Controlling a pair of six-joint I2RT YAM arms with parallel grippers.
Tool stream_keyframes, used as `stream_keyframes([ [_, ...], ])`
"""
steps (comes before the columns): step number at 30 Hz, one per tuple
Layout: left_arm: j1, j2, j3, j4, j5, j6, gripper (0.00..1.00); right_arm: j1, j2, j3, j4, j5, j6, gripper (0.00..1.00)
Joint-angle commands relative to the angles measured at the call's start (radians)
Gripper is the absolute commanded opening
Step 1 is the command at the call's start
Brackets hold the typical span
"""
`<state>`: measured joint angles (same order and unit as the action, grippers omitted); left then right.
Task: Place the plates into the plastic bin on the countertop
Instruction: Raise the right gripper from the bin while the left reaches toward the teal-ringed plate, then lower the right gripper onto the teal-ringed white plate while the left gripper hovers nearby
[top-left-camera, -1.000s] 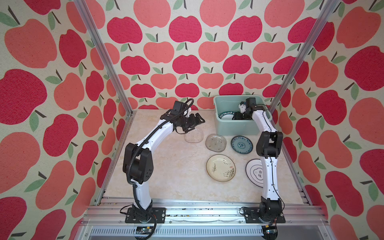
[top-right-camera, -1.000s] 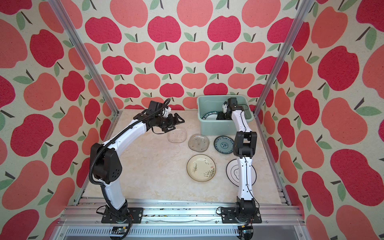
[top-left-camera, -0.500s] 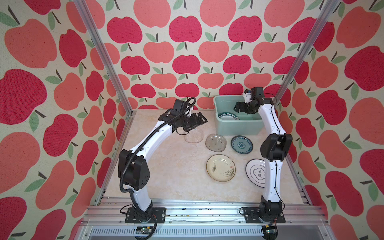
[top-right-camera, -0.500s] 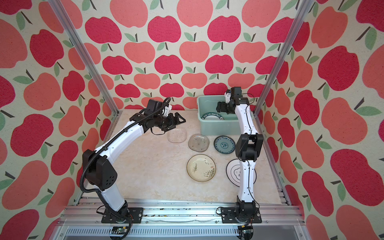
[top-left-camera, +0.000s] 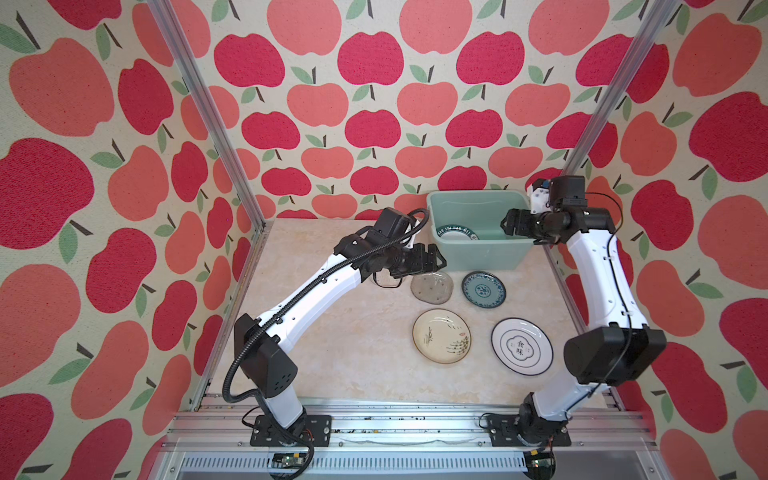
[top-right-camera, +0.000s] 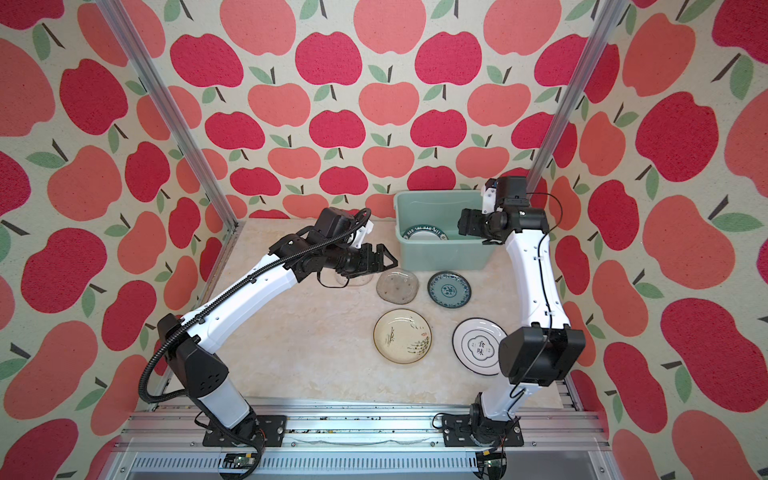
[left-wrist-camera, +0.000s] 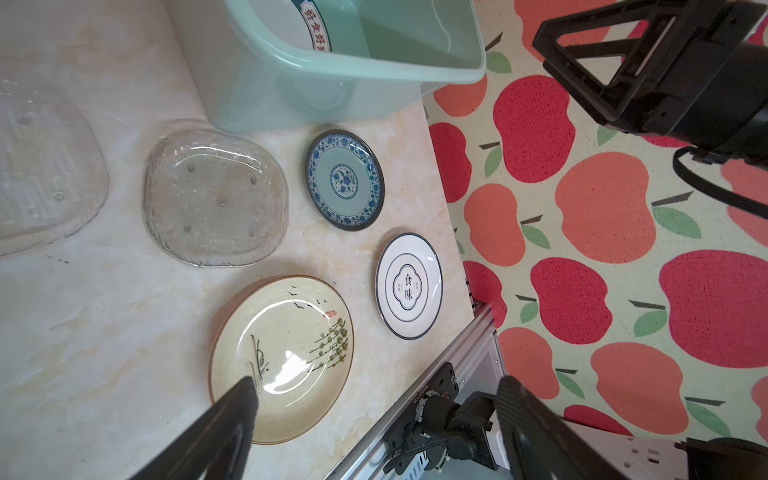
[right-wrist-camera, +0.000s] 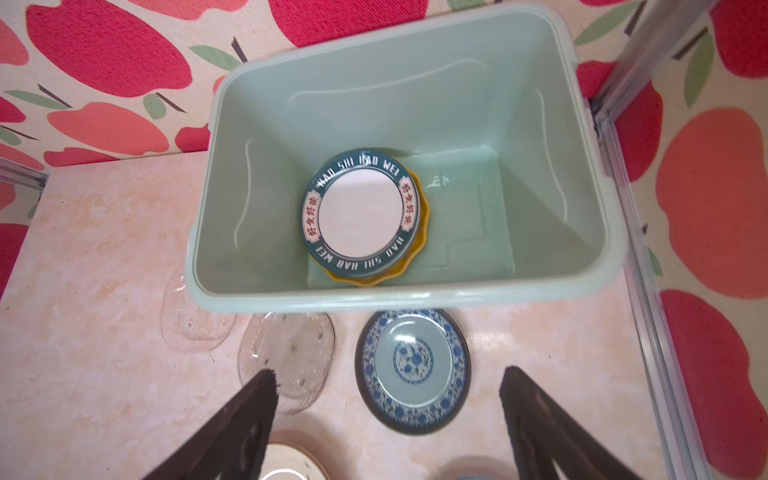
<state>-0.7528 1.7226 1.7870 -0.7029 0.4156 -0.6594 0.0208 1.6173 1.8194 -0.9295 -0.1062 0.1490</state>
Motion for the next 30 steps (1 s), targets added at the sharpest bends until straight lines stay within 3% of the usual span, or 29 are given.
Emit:
stream_keyframes([
  [1,-0.068,0.09,0.065,-0.102,-0.02,0.006,0.92,-0.043,-0.16,-0.193,-0.049,0.014,0.066,0.86],
  [5,-0.157,0.204,0.155,-0.121,0.005,0.031,0.92,-0.1,-0.302,-0.387,-0.121,0.03,0.099,0.86],
  [11,-0.232,0.388,0.289,-0.162,0.102,0.041,0.92,-0.196,-0.378,-0.542,-0.199,0.027,0.177,0.86],
  [17,-0.235,0.61,0.474,-0.225,0.196,0.024,0.92,-0.299,-0.386,-0.686,-0.197,0.053,0.299,0.86],
  [22,-0.239,0.776,0.65,-0.298,0.262,0.012,0.91,-0.367,-0.376,-0.764,-0.198,0.094,0.317,0.86],
  [30,-0.236,0.868,0.689,-0.287,0.299,-0.031,0.89,-0.485,-0.418,-0.929,-0.093,0.097,0.301,0.87],
])
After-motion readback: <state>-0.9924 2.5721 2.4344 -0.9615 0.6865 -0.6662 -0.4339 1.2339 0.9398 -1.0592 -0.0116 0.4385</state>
